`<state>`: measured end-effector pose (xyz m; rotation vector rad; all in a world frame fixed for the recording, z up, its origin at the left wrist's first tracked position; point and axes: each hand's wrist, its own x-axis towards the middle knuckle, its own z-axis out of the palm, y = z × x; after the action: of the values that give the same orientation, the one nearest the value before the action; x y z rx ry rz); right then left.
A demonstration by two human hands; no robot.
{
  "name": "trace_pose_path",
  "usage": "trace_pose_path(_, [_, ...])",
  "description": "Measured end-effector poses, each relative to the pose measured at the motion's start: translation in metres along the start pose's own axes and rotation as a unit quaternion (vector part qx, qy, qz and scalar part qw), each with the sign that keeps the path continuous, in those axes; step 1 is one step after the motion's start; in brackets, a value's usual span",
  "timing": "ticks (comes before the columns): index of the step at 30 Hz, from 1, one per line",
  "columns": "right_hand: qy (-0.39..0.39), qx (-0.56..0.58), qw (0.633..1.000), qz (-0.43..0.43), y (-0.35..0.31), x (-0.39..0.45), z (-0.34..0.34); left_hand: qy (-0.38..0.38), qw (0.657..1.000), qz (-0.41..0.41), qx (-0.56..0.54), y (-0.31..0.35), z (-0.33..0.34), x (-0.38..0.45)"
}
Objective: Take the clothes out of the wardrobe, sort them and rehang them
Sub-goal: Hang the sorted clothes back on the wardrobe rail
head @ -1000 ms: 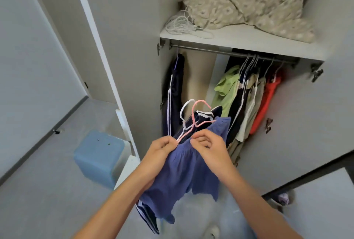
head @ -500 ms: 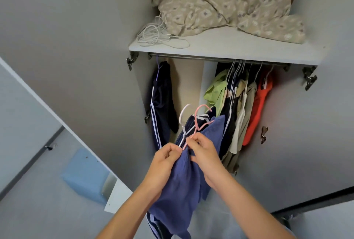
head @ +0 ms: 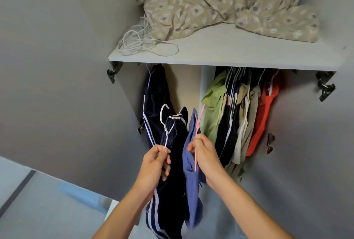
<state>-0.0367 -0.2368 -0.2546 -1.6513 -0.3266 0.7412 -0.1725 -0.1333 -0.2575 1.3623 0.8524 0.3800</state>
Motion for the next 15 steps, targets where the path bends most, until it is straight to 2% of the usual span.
trace_pose_path(5, [0.023, -0.027, 0.999, 0.012, -0.001, 0.033, 0.016, -0.018, 1.0, 0.001, -0.001, 0.006, -0.019, 0.047])
trace_pose_path(12, [0.113, -0.125, 0.985, -0.028, -0.007, 0.091, 0.051, -0.07, 0.997, 0.006, -0.015, 0.022, -0.042, 0.12])
trace_pose_path(15, [0.123, -0.12, 0.984, -0.04, -0.007, 0.112, 0.061, -0.083, 0.996, 0.009, -0.024, 0.029, -0.048, 0.14])
